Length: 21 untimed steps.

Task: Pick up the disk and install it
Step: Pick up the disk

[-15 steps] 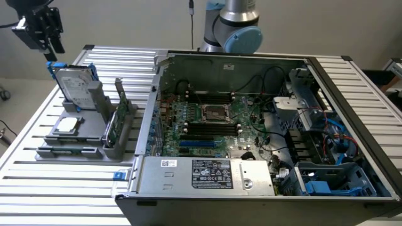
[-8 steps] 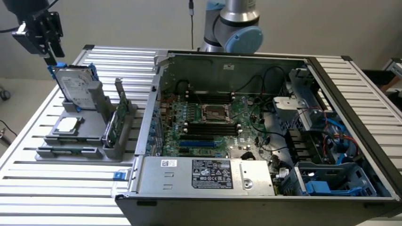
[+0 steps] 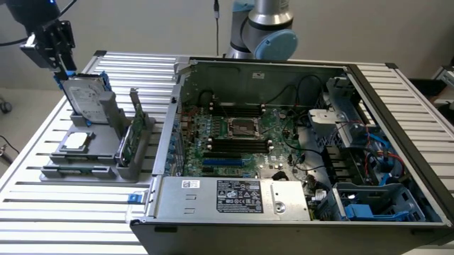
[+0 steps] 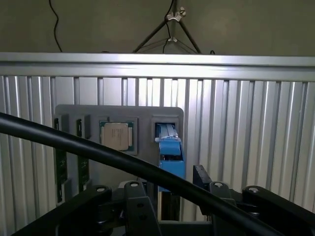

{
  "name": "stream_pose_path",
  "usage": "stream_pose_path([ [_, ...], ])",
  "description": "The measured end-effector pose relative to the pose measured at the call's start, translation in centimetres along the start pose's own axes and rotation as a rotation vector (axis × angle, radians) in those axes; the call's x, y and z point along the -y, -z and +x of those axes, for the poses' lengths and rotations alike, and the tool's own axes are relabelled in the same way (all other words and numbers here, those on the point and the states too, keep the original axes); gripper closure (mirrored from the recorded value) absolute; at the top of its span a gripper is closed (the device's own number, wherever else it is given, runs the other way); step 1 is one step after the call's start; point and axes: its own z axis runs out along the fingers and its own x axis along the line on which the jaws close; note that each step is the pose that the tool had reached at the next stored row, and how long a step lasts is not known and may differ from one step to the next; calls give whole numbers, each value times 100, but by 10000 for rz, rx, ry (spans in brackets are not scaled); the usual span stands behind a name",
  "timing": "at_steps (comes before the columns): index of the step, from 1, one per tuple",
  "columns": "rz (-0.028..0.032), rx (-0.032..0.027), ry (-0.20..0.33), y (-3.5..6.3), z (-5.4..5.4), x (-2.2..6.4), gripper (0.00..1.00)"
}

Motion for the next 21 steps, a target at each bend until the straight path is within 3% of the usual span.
stream_pose_path([
  [6, -2, 0, 2, -107, -4, -1, 52],
  [21, -96, 8, 8, -366, 16, 2, 52],
])
